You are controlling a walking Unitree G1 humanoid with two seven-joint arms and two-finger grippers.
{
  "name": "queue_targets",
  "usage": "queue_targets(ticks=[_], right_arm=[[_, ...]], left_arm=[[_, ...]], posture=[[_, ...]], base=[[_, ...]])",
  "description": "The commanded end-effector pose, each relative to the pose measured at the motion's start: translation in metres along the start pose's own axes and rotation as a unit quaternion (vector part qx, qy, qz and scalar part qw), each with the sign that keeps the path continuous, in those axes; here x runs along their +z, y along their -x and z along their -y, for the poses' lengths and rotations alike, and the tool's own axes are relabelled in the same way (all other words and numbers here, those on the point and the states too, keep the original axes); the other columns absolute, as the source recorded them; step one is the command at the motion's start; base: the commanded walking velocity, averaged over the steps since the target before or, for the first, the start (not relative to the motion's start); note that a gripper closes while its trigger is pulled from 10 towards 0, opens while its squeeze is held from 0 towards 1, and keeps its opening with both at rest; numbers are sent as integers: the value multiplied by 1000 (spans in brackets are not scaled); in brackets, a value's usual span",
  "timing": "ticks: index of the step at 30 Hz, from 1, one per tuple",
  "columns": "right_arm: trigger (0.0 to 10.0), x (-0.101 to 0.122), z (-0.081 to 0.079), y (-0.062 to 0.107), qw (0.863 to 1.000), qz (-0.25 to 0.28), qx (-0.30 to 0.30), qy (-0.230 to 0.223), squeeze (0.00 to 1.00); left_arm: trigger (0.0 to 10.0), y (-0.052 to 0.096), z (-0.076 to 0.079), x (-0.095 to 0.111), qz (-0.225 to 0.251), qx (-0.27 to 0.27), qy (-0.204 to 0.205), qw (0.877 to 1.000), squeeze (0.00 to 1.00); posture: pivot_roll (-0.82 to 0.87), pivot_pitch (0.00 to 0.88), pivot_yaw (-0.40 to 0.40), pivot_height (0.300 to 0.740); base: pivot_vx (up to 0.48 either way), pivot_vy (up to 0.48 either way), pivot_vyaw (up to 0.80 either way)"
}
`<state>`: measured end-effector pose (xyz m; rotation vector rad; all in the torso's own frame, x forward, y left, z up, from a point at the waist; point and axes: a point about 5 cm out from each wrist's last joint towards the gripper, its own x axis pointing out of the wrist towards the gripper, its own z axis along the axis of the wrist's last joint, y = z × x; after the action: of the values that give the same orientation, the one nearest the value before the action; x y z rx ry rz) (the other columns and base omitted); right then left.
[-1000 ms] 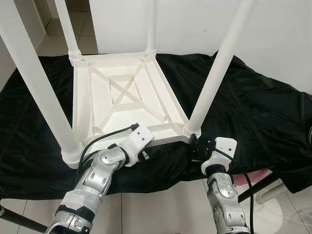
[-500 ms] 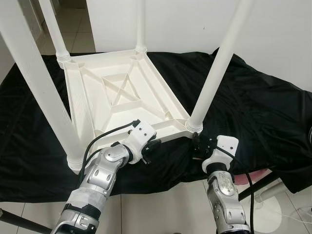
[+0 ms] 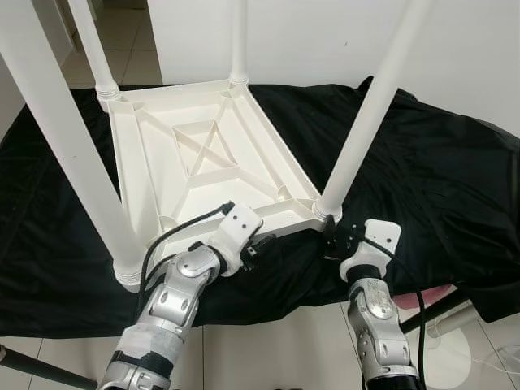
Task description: Building children table
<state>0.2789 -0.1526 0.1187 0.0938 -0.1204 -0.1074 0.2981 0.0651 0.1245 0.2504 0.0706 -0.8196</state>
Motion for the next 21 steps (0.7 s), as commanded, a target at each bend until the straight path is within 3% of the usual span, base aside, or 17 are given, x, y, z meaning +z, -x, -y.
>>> queue_targets(ticks=[1, 2, 8, 12, 16, 17, 21], right_arm=[[10000, -3, 1, 0, 1000, -8, -2, -1, 0], [10000, -3, 1, -1, 1000, -8, -1, 0, 0], [10000, -3, -1, -1, 1000, -6, 4, 2, 0], [10000, -2, -2, -3, 1000, 1, 17, 9, 0], [10000, -1, 0, -5, 1000, 3, 18, 11, 0], [10000, -1, 2, -8, 1000, 3, 18, 12, 0], [10000, 0, 3, -11, 1000, 4, 20, 12, 0]], left_arm=[[10000, 2, 11, -4, 2, -23, -16, 1000, 0], [10000, 3, 16, 0, 18, -37, -34, 999, 0], [10000, 7, 24, 8, 50, -49, -48, 996, 0], [10000, 29, 38, 17, 101, -79, -38, 991, 0], [10000, 39, 38, 16, 99, -86, -29, 991, 0], [10000, 54, 39, 14, 93, -101, -25, 990, 0], [10000, 68, 39, 14, 90, -113, -26, 989, 0]], posture=[[-60, 87, -39, 740], [-57, 92, -39, 740], [-55, 95, -39, 740], [-49, 103, -35, 740], [-44, 104, -35, 740], [-39, 106, -37, 740], [-27, 106, -41, 740]], base=[[0, 0, 0], [0, 0, 0], [0, 0, 0], [0, 0, 0], [0, 0, 0], [0, 0, 0], [0, 0, 0]])
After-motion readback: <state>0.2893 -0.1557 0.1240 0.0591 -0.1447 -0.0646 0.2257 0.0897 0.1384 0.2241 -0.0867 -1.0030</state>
